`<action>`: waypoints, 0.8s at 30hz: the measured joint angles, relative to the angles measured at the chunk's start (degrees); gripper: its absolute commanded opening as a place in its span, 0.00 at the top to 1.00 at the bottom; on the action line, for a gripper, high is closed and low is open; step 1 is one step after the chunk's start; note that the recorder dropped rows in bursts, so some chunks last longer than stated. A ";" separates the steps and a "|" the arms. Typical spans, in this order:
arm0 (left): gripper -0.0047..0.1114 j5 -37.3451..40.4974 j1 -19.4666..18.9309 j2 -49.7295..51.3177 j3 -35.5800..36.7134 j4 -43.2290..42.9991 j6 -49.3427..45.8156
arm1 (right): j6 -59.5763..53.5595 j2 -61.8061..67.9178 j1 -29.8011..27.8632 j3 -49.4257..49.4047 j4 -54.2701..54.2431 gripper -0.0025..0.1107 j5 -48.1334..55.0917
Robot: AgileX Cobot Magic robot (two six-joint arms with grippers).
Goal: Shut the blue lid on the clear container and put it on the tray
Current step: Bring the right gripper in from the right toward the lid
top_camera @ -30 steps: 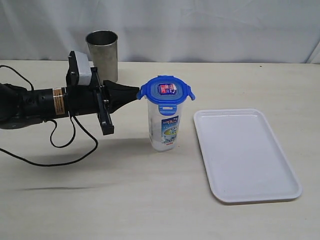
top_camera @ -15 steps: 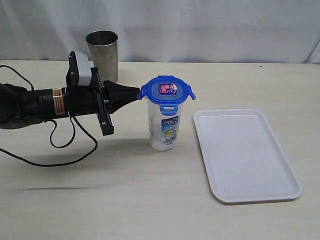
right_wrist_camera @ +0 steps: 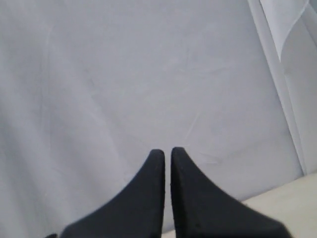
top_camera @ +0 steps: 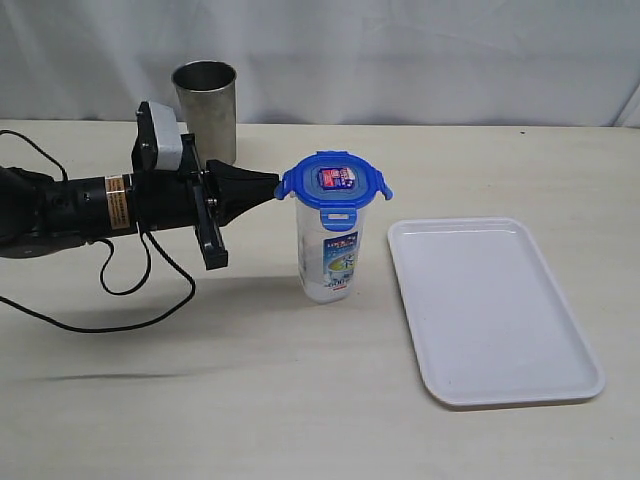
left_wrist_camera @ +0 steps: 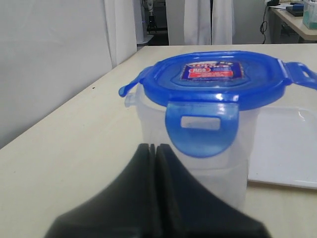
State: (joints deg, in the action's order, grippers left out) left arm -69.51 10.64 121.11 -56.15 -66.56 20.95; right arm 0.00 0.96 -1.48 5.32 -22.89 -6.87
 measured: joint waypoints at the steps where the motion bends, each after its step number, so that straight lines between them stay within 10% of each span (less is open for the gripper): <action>1: 0.96 0.00 0.00 0.00 0.00 0.00 0.00 | 0.00 1.18 0.00 2.12 0.00 0.94 0.54; 12: 0.96 0.00 0.00 0.00 0.00 0.23 0.00 | -12.15 33.35 0.00 24.12 -6.64 0.94 19.72; 24: 0.96 0.00 0.00 0.00 0.00 1.01 0.00 | -94.70 71.54 0.00 34.96 -62.58 0.94 55.80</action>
State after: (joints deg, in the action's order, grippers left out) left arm -69.51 10.64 121.11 -56.15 -65.55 20.95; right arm -94.70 72.51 -1.48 40.28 -85.47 48.92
